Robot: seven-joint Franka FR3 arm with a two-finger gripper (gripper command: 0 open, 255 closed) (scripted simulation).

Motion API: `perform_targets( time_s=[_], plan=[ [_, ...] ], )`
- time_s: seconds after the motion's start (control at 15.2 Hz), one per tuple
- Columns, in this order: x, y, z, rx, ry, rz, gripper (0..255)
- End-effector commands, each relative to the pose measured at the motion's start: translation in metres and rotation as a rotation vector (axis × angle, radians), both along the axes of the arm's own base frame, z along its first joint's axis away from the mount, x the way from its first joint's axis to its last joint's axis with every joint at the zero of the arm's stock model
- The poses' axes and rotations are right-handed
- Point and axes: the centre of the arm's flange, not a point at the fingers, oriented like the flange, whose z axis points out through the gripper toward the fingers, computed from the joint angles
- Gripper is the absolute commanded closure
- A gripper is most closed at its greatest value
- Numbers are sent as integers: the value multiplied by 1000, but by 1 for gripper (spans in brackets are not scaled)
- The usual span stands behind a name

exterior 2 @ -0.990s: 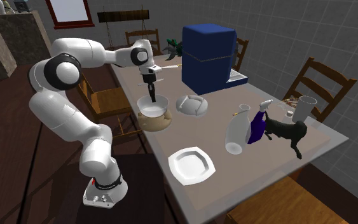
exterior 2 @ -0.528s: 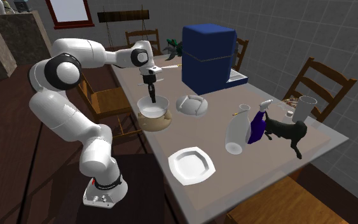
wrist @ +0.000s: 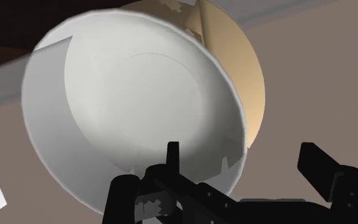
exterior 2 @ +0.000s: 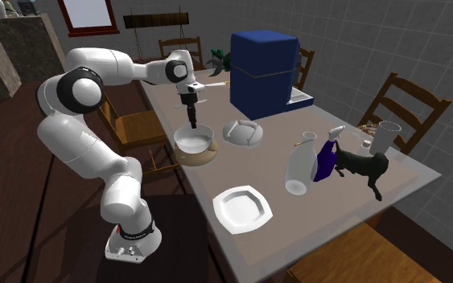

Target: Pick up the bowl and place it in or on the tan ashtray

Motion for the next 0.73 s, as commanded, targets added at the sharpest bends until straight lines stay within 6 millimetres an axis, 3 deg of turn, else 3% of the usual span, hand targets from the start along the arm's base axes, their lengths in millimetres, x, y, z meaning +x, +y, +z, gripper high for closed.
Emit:
perform_targets(
  time_s=[0.0, 0.13, 0.66],
  plan=[
    [-3, 3, 20, 0, 0, 0, 0],
    [-5, 8, 43, 0, 0, 0, 0],
    [-5, 8, 43, 0, 0, 0, 0]
  ],
)
